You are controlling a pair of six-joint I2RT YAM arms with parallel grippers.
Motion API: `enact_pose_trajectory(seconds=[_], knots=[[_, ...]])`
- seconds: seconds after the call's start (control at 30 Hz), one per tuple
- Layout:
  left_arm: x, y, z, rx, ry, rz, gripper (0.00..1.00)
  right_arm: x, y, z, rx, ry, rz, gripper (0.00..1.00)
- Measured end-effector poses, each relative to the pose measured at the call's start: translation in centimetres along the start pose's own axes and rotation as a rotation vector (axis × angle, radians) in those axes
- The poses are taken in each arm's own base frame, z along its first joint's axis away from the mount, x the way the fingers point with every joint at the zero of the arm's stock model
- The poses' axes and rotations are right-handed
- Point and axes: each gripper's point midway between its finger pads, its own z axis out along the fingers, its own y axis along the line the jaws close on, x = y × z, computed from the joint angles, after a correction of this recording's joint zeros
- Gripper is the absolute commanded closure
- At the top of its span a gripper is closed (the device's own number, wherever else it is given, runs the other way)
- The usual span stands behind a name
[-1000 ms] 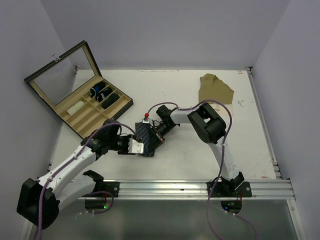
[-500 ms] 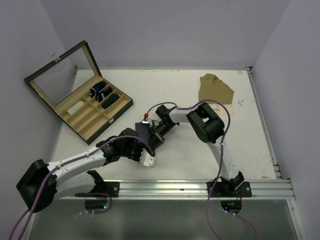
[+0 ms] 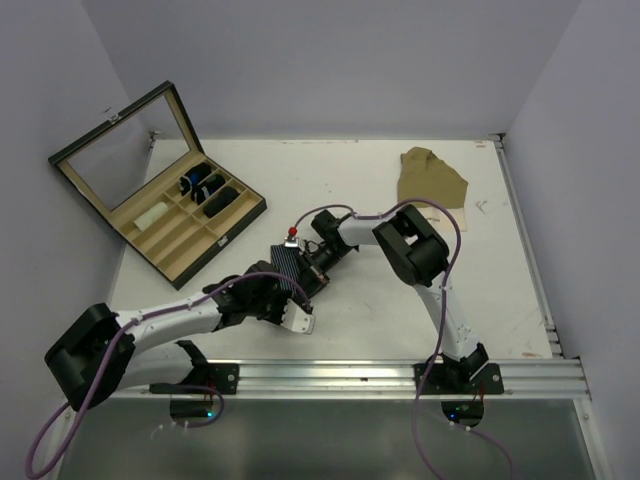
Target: Roll the underwear
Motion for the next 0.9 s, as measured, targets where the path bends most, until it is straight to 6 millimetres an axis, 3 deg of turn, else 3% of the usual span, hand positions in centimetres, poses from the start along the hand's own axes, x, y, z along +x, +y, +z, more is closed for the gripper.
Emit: enact_pose_trajectory(seconds=[0.07, 0.27, 0.3, 0.33, 0.43, 0.57, 0.63, 0.73, 0.9], knots=[[0.0, -0.2, 0.0, 0.006, -0.003, -0.008, 1.0, 0.0, 0.0, 0.0, 0.002, 0.0, 0.006, 0.86], [-0.9, -0.7, 0.4, 0.099, -0.019, -0.028, 1.0, 0.4, 0.2, -1.1, 0.082, -0.034, -0.017, 0.54], [-1.0, -0.7, 0.6, 0.125, -0.02, -0.035, 1.0, 0.3, 0.3, -1.6, 0.11, -0.046, -0.027, 0.41], [-1.2, -0.7, 0.7, 0.148, -0.026, -0.045, 1.0, 0.2, 0.5, -2.2, 0.14, -0.063, -0.035, 0.38], [-1.4, -0.4, 1.2, 0.23, -0.044, -0.107, 1.0, -1.2, 0.4, -5.5, 0.266, -0.152, -0.109, 0.35], [-1.4, 0.4, 1.8, 0.351, -0.087, -0.227, 1.0, -3.5, -0.6, -11.9, 0.459, -0.315, -0.195, 0.34], [-1.3, 0.6, 1.8, 0.423, -0.117, -0.304, 1.0, -3.6, -0.5, -14.8, 0.534, -0.39, -0.229, 0.35], [-1.2, 0.8, 1.7, 0.516, -0.173, -0.419, 1.0, -2.8, 1.3, -17.4, 0.62, -0.461, -0.327, 0.43], [-1.2, 0.8, 1.8, 0.653, -0.244, -0.596, 1.0, -2.6, 6.8, -18.6, 0.667, -0.495, -0.587, 0.53]])
